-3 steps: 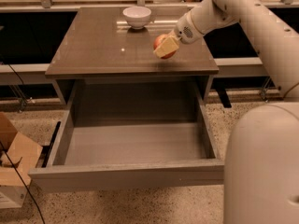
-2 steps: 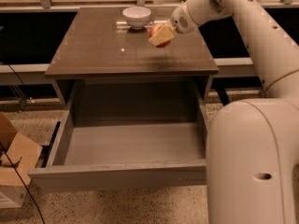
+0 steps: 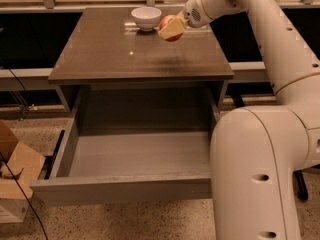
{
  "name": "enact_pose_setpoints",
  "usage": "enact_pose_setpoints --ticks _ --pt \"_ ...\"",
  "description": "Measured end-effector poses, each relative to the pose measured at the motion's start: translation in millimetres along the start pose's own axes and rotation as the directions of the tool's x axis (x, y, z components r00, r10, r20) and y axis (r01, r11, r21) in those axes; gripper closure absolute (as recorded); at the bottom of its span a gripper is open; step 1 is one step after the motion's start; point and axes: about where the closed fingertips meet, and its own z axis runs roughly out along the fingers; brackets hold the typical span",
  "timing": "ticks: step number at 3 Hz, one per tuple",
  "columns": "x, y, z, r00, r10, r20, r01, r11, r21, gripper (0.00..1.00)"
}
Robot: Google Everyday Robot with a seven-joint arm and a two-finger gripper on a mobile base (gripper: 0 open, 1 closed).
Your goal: Pick apple from top drawer and place on counter
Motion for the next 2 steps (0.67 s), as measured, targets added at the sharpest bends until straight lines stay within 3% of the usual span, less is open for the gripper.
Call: enact_pose_setpoints --ticks 1,2 --pt "17 2 12 0.999 0.006 -0.043 -0.006 1.0000 -0.007 0.12" --pt "43 4 25 0.995 0.031 -0.095 -0.032 0.9995 -0.009 0.00"
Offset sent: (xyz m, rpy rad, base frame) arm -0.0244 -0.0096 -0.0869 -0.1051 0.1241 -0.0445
